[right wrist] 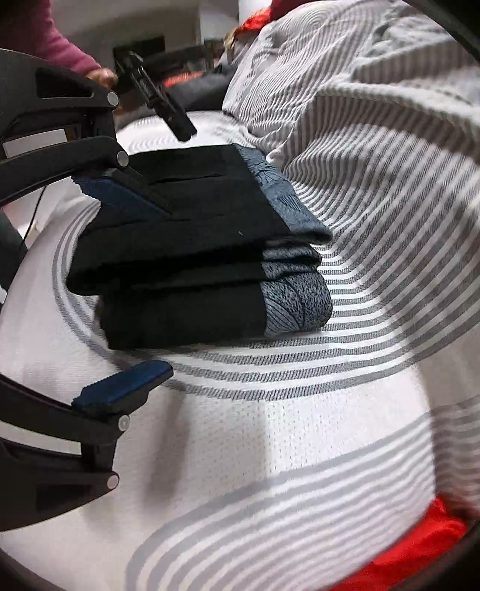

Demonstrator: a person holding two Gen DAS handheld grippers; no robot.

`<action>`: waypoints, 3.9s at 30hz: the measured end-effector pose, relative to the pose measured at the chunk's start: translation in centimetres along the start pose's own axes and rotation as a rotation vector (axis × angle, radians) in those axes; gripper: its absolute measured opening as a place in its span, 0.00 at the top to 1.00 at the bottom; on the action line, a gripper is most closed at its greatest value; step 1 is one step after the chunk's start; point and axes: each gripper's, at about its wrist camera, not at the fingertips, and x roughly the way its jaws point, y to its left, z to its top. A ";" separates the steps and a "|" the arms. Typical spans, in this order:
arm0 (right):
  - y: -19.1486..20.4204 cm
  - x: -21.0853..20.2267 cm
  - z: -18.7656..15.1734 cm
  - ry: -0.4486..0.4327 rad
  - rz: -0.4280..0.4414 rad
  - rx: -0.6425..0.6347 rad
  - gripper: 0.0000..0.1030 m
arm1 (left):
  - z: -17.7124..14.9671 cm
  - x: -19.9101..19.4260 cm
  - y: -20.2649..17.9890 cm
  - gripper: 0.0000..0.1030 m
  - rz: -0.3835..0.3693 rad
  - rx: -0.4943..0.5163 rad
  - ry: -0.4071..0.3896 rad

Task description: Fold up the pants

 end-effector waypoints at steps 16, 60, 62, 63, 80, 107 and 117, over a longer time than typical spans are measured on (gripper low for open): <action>0.5 5.0 2.5 0.142 0.167 -0.178 0.20 | 0.4 4.7 1.5 0.04 -0.235 0.096 0.105; -2.1 -4.3 3.1 0.079 0.052 -0.108 0.64 | 2.5 4.9 -18.6 0.51 -0.165 0.109 0.048; -3.5 -3.0 3.5 0.083 0.032 -0.118 0.59 | 2.5 5.4 -18.2 0.51 -0.133 0.107 0.030; -4.1 -2.9 3.6 0.083 0.032 -0.110 0.57 | 2.4 5.6 -17.9 0.50 -0.134 0.095 0.029; -1.1 -8.7 2.2 -0.132 -0.355 -0.033 0.20 | 2.0 -1.3 -18.6 0.39 0.157 0.091 -0.139; -2.1 -1.9 2.7 -0.129 -0.454 -0.060 0.00 | 4.1 7.1 -19.9 0.01 0.281 0.116 -0.093; 0.5 -6.1 0.3 -0.129 -0.493 -0.036 0.00 | 3.3 3.5 -21.0 0.01 0.246 0.074 -0.048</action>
